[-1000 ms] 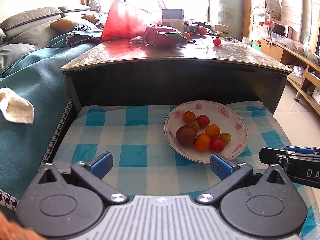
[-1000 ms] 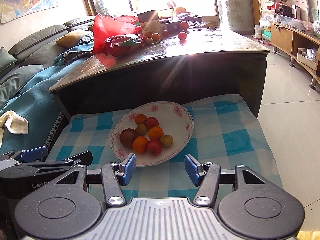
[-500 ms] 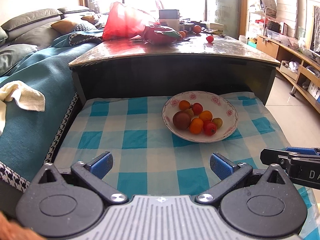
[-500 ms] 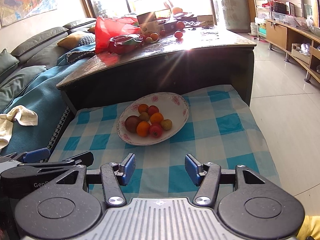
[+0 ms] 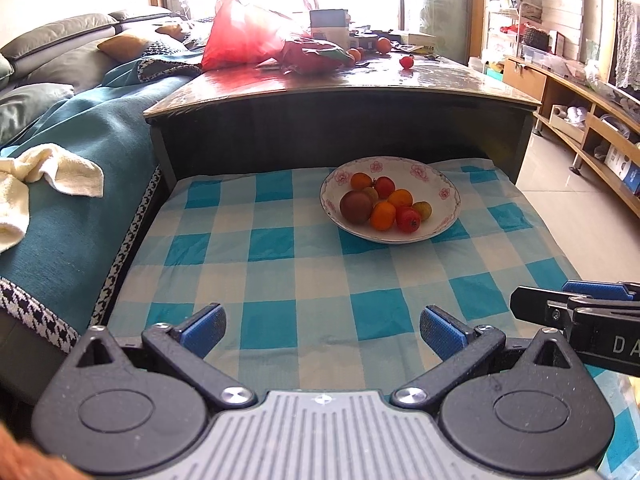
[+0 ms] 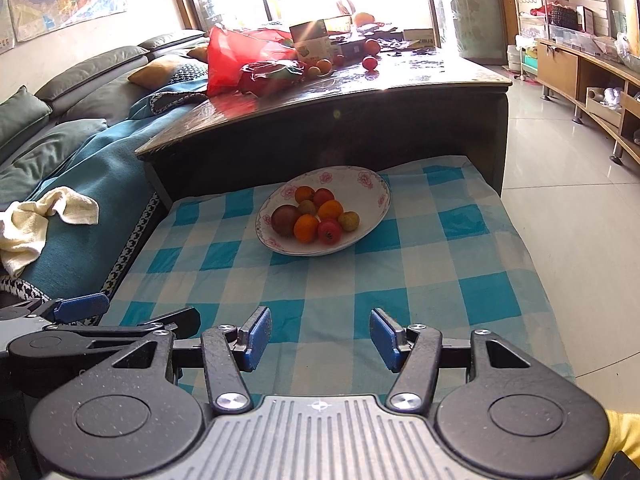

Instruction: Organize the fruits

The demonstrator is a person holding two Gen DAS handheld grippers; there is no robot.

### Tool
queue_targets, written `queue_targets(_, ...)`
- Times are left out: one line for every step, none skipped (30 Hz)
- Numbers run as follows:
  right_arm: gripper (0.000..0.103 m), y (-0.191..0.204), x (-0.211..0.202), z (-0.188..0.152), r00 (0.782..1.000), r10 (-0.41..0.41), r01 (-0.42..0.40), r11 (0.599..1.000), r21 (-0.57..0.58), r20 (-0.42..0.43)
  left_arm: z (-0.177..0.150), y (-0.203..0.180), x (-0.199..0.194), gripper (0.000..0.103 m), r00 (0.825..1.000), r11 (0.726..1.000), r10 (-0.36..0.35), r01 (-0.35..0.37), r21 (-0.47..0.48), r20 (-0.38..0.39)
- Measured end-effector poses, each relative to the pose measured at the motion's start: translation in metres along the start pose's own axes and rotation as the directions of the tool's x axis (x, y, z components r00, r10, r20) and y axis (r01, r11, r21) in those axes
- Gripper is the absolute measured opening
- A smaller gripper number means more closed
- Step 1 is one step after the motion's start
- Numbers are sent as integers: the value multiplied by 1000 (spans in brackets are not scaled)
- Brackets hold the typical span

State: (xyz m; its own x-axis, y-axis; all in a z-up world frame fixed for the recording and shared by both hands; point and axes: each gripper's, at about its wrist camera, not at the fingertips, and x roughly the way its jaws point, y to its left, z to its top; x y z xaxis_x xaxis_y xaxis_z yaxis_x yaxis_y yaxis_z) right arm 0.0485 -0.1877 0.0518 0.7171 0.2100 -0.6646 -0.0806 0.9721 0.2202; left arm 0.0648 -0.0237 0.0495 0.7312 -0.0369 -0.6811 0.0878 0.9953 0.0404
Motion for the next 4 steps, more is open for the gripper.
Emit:
queue_targets(51, 0, -2, -1, 1000, -1, 1, 1000, 1, 1, -2, 0, -1, 103, 1000, 1000, 1, -1, 0, -2)
queue_targets(51, 1, -3, -2, 1000, -3, 3, 1000, 3, 3, -4, 0, -2, 103, 1000, 1000, 2, -2, 0, -4)
queue_targets(51, 0, -5, -3, 1000, -4, 4, 1000, 5, 3, -6, 0, -3, 103, 1000, 1000, 3, -3, -1, -4)
queue_targets(51, 0, -6, -5, 1000, -5, 5, 1000, 6, 3, -7, 1, -4, 103, 1000, 1000, 3, -3, -2, -4)
